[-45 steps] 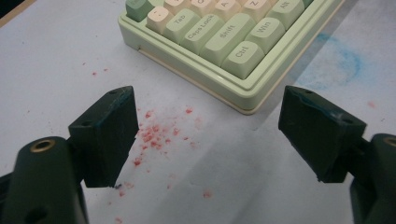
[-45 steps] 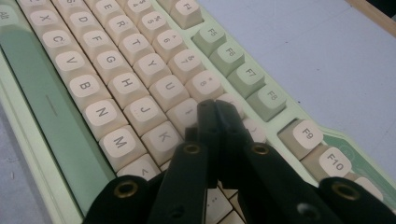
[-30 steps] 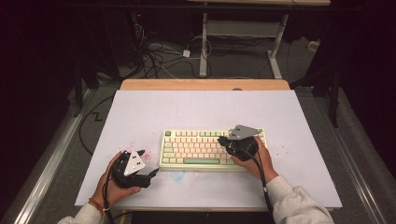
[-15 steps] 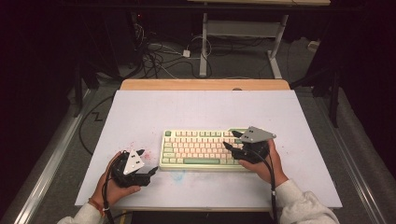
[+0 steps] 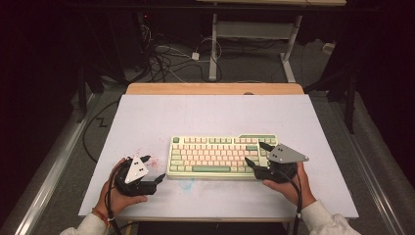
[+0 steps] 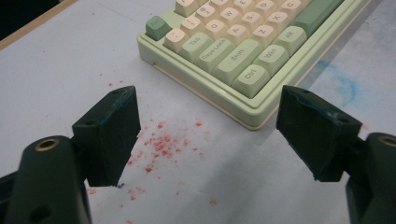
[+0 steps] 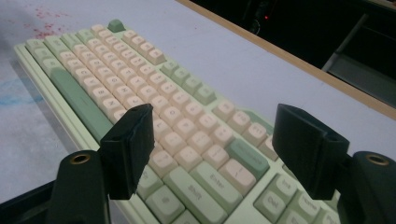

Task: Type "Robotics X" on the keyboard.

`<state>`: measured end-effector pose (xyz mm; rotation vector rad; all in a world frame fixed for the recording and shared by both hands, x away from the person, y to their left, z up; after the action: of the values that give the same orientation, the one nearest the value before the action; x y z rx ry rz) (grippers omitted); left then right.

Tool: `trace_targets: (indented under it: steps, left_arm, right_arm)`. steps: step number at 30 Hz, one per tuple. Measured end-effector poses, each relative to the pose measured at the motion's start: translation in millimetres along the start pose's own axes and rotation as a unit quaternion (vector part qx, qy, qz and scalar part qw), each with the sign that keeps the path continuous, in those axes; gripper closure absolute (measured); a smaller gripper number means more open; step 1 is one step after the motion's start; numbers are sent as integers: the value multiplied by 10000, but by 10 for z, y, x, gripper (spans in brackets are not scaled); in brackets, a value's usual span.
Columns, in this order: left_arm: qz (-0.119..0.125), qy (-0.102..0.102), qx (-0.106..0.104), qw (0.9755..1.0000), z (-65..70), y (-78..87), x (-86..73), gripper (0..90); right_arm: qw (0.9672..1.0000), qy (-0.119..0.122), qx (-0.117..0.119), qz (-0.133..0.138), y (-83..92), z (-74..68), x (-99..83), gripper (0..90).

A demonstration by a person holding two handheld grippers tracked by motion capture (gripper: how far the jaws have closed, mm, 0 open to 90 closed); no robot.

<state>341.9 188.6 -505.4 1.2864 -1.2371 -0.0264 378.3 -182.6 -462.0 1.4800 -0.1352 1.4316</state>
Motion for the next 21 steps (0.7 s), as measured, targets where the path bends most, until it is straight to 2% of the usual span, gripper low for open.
trace_targets:
  steps: [4,7,9,13,16,19,21]
  left_arm:
    - [109,7,-70,9999,7,19,29,237]
    - [163,91,-121,9998,14,38,47,258]
    - [150,119,-75,9998,6,40,52,260]
    - [93,151,-79,9998,5,35,56,320]
    - [76,94,-181,9998,27,43,68,413]
    - [57,47,-383,9992,42,53,96,542]
    - [4,22,-491,9988,45,48,117,672]
  right_arm:
    - [9999,-60,-81,-14,59,-16,-104,288]
    - [9999,-60,-135,34,93,-46,-179,288]
    - [9999,-40,-104,4,110,-74,-217,274]
    - [9999,-73,-101,-71,135,-106,-274,273]
    - [9999,-76,-72,-91,152,-135,-299,275]
    - [9999,-24,-58,-109,156,-158,-306,278]
    - [9999,3,-38,-140,146,-168,-310,278]
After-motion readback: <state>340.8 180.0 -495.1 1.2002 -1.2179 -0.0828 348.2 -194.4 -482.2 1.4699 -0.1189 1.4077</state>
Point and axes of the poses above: each handheld gripper's, and its own axes: y roughly backward along the jaws, x roughly out of its top, z roughly to its right, the point moved 6 cm from there along -y, roughly forward along the jaws, and after that the axes turned 9 degrees about -z, right-handed, at the moved point
